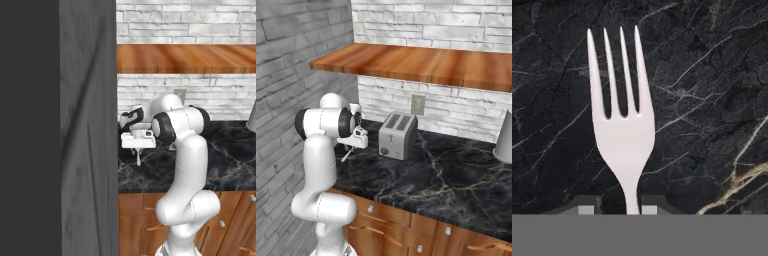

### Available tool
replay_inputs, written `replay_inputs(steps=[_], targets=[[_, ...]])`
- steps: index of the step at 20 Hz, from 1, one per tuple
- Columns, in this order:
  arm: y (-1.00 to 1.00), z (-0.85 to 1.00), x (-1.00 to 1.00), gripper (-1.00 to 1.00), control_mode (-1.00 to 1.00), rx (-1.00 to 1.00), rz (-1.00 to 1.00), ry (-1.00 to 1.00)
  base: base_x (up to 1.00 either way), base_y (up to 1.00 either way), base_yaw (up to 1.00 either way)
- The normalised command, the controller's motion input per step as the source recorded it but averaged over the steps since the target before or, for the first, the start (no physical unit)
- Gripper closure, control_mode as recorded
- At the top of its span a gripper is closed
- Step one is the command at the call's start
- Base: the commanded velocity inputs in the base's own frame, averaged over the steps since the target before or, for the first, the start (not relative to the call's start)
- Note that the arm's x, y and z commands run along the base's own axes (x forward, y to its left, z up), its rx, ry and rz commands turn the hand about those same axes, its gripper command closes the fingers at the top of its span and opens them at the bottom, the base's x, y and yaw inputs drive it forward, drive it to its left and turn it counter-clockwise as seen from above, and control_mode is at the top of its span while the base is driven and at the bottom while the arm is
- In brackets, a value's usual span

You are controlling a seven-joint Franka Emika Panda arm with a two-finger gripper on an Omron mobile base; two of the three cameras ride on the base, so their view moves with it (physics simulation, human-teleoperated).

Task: Take the fork and place it on the left side of the plate. Then take the spoon and place it on the right side of the plate. Make sure they're directly next to the plate.

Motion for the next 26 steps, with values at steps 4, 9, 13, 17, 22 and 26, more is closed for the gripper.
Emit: replay_inputs(steps=[4,9,13,17,22,26], targets=[[-0.42,-0.86,-0.71,1.00,-1.00,0.00,-0.13,-0.01,0.00,0.00,0.00],[-0.26,-0.60,-0.57,1.00,-1.00,0.00,-0.10,-0.04,0.00,0.00,0.00],[-0.12,-0.47,-0.51,1.00,-1.00,-0.01,-0.07,-0.08,0.00,0.00,0.00],[0.00,-0.46,-0.50,1.00,-1.00,-0.07,-0.04,-0.16,0.00,0.00,0.00],[0.00,-0.39,-0.62,1.00,-1.00,-0.11,-0.01,-0.27,0.00,0.00,0.00],[-0.11,-0.38,-0.84,1.00,-1.00,-0.11,-0.01,-0.38,0.00,0.00,0.00]])
